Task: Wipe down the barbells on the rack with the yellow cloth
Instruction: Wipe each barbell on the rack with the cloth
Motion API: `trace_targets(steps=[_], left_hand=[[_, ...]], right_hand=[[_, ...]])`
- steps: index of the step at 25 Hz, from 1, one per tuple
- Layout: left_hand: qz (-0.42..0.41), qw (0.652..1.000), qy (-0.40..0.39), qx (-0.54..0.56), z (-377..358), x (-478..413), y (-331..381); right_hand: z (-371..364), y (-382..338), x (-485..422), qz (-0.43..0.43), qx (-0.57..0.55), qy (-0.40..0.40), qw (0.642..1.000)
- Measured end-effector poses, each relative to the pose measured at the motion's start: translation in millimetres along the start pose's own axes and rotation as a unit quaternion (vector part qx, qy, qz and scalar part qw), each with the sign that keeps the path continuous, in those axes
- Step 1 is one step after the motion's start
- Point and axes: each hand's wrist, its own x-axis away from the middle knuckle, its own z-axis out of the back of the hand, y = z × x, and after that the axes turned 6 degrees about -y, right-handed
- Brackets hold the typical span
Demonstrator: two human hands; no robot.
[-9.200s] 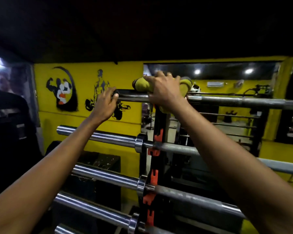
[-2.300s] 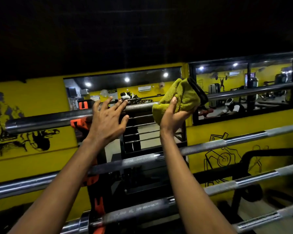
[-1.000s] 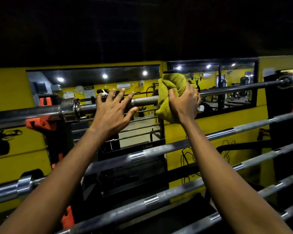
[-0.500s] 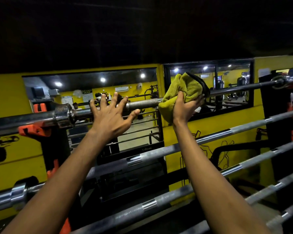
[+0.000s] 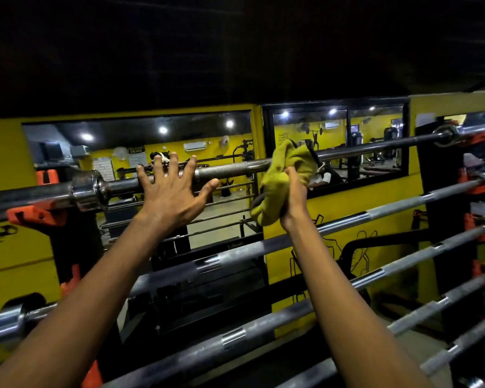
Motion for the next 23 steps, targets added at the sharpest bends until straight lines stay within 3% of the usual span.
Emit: trace_targets(steps=[1, 3, 4, 7, 9, 11, 13, 18, 20, 23], left_hand=[[-0.01, 1.0, 0.016, 0.001, -3.0, -0.2, 2.8], [-0.059, 0.997, 0.049, -0.005, -9.4, -0.7, 12.1], [-0.086, 0.994, 0.065, -0.015, -13.1, -1.3, 17.3], [-0.123, 0.987, 0.092, -0.039, -22.5, -5.2, 26.9], [-0.129, 0.986, 0.097, -0.031, -25.5, -7.3, 25.5], [-0.134, 0.985, 0.104, -0.028, -26.7, -8.1, 21.9], [-0.132, 0.985, 0.107, -0.032, -27.9, -9.0, 22.0], [-0.103, 0.989, 0.103, -0.031, -22.7, -16.5, 41.7], [-0.116, 0.989, 0.091, -0.033, -16.3, -25.9, 54.2], [-0.139, 0.987, 0.071, -0.038, -10.6, -39.5, 68.2]], right_hand=[[-3.6, -5.7, -3.1, 0.035, 0.07, 0.04, 0.996], [-10.7, -18.0, -8.8, 0.109, 0.299, 0.08, 0.944], [-16.2, -22.3, -8.9, 0.147, 0.395, 0.055, 0.905], [-26.6, -21.4, -17.5, 0.208, 0.524, -0.035, 0.825], [-14.6, -28.6, -34.2, 0.25, 0.555, 0.003, 0.793], [4.1, -44.6, -57.5, 0.244, 0.532, 0.059, 0.808], [18.0, -56.3, -70.8, 0.234, 0.544, 0.09, 0.801], [27.9, -46.1, -57.7, 0.358, 0.586, -0.049, 0.725], [41.8, -43.8, -69.5, 0.359, 0.558, -0.047, 0.747], [55.3, -37.8, -79.9, 0.325, 0.455, 0.067, 0.826]])
